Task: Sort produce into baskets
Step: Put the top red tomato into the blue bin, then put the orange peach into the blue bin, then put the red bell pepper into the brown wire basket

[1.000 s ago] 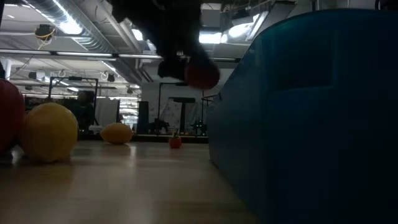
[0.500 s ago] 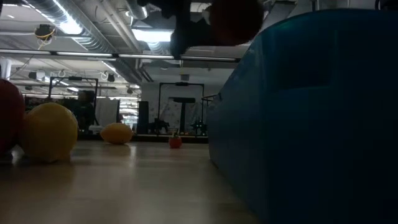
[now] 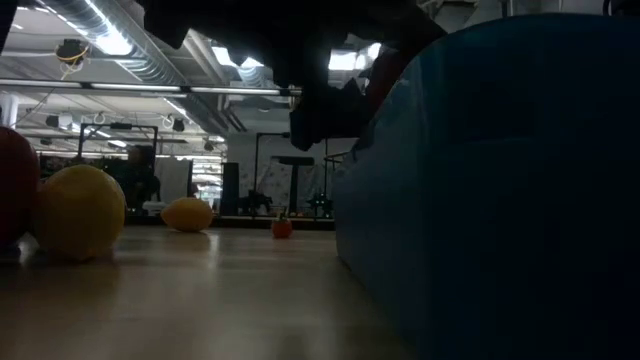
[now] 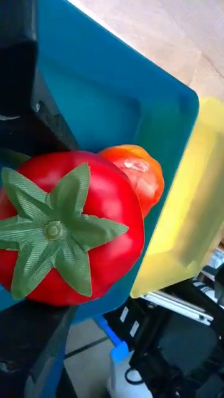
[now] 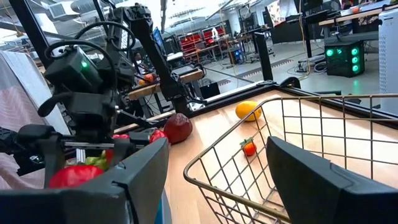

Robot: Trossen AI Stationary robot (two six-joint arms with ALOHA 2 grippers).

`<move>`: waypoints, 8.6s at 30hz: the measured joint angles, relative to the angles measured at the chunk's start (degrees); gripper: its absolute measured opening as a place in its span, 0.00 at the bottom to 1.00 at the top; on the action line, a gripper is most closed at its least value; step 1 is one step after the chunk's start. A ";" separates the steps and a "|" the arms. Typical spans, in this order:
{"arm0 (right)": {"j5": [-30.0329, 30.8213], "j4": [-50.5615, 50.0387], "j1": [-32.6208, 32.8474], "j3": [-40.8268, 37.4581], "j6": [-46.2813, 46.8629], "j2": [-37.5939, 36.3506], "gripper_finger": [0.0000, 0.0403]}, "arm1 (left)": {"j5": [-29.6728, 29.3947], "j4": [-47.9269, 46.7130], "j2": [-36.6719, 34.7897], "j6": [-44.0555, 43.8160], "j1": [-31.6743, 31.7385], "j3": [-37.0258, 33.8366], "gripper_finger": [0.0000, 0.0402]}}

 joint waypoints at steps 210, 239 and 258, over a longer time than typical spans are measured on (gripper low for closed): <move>-0.40 -0.07 0.02 0.01 0.02 0.00 0.67 | 25.63 -37.52 -14.60 -1.49 9.44 4.90 0.52; -0.40 -0.07 0.01 0.02 0.02 0.00 0.67 | 25.64 -83.87 -14.72 3.86 8.33 4.90 0.52; -0.42 -0.07 0.02 0.00 0.02 0.00 0.67 | 25.64 -87.74 -14.72 6.10 8.33 4.90 0.52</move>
